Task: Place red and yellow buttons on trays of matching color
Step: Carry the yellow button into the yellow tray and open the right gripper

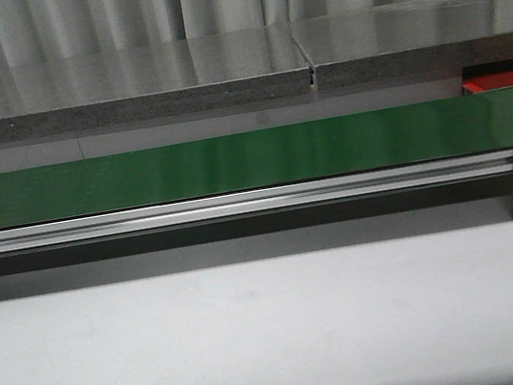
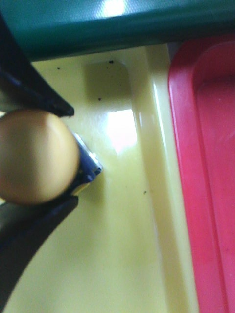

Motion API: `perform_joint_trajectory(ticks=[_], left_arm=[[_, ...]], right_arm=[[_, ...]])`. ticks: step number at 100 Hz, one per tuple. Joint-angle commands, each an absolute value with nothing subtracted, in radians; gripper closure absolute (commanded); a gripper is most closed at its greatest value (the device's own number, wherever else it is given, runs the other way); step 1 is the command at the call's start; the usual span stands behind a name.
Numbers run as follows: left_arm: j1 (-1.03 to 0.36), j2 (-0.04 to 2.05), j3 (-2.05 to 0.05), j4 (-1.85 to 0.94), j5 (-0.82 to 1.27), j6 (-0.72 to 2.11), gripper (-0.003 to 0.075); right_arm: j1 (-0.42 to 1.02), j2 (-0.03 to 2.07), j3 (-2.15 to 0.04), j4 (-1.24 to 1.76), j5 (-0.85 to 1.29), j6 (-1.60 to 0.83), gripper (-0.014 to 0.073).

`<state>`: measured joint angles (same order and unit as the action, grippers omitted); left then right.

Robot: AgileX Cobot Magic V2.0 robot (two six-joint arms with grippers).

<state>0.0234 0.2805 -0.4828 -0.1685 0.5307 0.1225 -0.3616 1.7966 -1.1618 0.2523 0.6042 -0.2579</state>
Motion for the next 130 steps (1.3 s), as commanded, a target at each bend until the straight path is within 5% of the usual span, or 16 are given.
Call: perform_joint_trajectory(ticks=[1,15,77,130], left_arm=[[0.017,0.289,-0.507,-0.185,0.45,0.12,0.0741],[0.017,0.289,-0.507,-0.185,0.45,0.12,0.0741],[0.017,0.289,-0.507,-0.185,0.45,0.12,0.0741],[0.017,0.289,-0.507,-0.185,0.45,0.12,0.0741]], right_arm=[[-0.367,1.755,-1.188,0.265,0.583,-0.269,0.0108],[-0.367,1.742,-1.191,0.283,0.582,-0.269,0.0026],[-0.242,1.334,-1.18,0.3,0.579,-0.313,0.0027],[-0.081,0.833,-0.843,0.24,0.544,-0.332,0.0028]])
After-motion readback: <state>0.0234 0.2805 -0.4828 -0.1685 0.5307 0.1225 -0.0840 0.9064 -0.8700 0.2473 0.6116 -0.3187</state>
